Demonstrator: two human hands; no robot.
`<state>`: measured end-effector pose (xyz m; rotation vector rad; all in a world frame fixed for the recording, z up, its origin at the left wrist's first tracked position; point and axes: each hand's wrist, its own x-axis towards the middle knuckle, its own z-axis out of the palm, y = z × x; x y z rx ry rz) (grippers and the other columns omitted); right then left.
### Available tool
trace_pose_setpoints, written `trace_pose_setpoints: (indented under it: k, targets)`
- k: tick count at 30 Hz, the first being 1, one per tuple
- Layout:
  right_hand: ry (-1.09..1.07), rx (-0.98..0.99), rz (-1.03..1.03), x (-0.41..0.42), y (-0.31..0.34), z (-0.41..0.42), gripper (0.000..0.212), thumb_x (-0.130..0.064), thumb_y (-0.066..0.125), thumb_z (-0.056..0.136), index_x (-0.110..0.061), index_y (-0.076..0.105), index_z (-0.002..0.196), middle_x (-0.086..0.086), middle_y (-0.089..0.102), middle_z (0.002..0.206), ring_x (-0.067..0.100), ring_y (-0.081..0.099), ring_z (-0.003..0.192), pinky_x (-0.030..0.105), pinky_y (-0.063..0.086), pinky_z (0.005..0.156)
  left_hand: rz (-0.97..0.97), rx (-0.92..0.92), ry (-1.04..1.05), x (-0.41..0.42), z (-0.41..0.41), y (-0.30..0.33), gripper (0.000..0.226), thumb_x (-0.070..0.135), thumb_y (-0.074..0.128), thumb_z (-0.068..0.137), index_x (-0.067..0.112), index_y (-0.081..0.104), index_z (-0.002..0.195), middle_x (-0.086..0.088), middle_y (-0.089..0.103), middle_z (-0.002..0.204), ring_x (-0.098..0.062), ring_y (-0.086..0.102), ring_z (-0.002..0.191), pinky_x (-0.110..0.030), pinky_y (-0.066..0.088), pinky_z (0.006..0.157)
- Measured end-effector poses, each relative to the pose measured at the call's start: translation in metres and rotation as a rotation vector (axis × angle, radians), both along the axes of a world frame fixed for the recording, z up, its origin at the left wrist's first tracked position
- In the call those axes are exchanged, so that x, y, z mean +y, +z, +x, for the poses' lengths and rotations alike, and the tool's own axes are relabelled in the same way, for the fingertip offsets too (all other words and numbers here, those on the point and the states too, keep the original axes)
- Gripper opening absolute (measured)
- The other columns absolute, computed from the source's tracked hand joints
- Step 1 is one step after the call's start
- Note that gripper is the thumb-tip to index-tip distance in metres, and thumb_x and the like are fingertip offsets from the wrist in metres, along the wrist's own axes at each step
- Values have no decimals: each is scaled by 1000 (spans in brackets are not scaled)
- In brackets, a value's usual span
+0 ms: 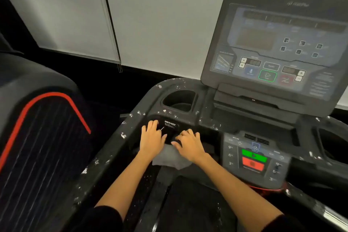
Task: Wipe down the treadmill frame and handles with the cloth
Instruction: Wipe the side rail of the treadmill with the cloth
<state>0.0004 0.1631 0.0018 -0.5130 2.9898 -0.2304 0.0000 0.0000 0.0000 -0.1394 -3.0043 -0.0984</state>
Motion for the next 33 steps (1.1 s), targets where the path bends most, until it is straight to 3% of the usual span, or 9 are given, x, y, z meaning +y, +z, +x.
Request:
trace_pose_setpoints:
  k: [3, 9, 18, 23, 27, 33]
  targets:
    - [8, -60, 75, -5, -6, 6, 51, -55, 39, 98, -19, 61, 128, 2, 57, 129, 21, 41, 123, 42, 29, 100, -51, -104, -9, -5, 0, -10, 49, 47, 36, 99, 14, 71, 108, -4, 35, 146, -21, 26, 136, -38, 26, 106]
    - [-7, -120, 74, -11, -19, 18, 64, -65, 41, 92, -17, 55, 132, 3, 57, 133, 21, 43, 127, 45, 25, 105, -40, -161, -35, -8, 4, -24, 53, 50, 31, 99, 16, 72, 101, 0, 40, 141, -18, 30, 132, -35, 25, 105]
    - [-71, -19, -105, -22, -27, 31, 42, -51, 48, 95, -24, 58, 125, -5, 65, 121, 19, 52, 118, 42, 22, 103, 168, -93, -16, -1, 15, -23, 33, 38, 40, 99, 14, 59, 112, 0, 57, 115, -16, 47, 110, -30, 32, 97]
    - [-97, 98, -195, -28, -26, 40, 25, -34, 51, 98, -24, 67, 115, -6, 67, 118, 17, 52, 117, 39, 18, 105, 361, -55, -32, 3, 26, -11, 18, 26, 43, 100, 11, 49, 108, -5, 65, 97, -21, 60, 93, -31, 39, 89]
    - [-124, 177, -311, -31, -20, 46, 17, -26, 56, 96, -23, 71, 103, -7, 69, 110, 15, 52, 113, 36, 22, 100, 744, -74, -15, 2, 38, -1, 14, 17, 48, 98, 8, 46, 109, -8, 66, 92, -18, 63, 79, -33, 52, 67]
    - [-165, 242, -478, -40, -11, 55, 21, -25, 57, 96, -24, 69, 113, -10, 67, 115, 12, 51, 112, 30, 25, 91, 970, 106, -24, -4, 49, 11, 24, 16, 52, 97, 15, 44, 120, -3, 65, 97, -13, 66, 82, -23, 54, 63]
